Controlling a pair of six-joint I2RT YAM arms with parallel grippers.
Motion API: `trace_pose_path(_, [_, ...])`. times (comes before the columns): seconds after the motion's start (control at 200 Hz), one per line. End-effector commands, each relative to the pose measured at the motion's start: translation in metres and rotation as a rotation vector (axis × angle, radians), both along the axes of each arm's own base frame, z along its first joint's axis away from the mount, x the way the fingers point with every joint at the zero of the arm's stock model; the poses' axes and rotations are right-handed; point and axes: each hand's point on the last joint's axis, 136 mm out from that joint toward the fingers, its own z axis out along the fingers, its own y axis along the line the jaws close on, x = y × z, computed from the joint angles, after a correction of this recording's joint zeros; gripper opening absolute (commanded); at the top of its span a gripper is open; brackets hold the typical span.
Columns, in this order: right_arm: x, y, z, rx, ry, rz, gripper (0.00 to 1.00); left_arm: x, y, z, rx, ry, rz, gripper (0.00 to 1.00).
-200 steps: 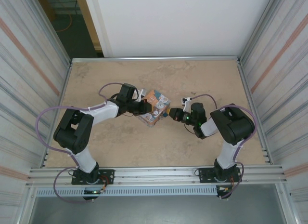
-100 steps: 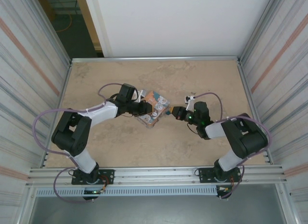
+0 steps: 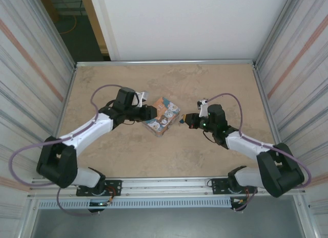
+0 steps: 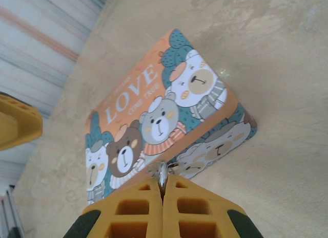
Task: Unlock the padlock with the key
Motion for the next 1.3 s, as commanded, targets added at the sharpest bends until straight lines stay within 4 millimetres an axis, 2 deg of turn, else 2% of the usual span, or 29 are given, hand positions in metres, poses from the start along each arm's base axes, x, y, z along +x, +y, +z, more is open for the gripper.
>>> trace_pose_path(0.0, [-0.015,-0.002,0.003,-0.108,0.010,0.041,0.00,-0.006,0.025,0.001,0.077,-0.060,0.042,0.37])
trace_pose_path(0.251, [-0.041,0.002,0.011,-0.186,0.035,0.088,0.00,-0.027,0.056,0.024,0.104,-0.188,0.093,0.43])
trace_pose_path(0.581, [-0.079,0.003,-0.001,-0.260,0.259,0.165,0.00,-0.052,0.086,0.036,0.081,-0.299,0.171,0.56])
trace_pose_path(0.731, [-0.099,-0.005,-0.011,-0.299,0.350,0.187,0.00,-0.057,0.102,0.035,0.087,-0.335,0.233,0.66])
trace_pose_path(0.887, [-0.117,-0.015,-0.025,-0.309,0.461,0.162,0.00,-0.060,0.113,0.028,0.112,-0.340,0.275,0.71])
trace_pose_path(1.102, [-0.142,-0.022,-0.046,-0.337,0.597,0.172,0.00,-0.061,0.121,0.022,0.142,-0.348,0.302,0.75])
trace_pose_path(1.293, [-0.155,-0.017,-0.058,-0.357,0.645,0.218,0.00,-0.060,0.123,0.020,0.143,-0.343,0.309,0.76])
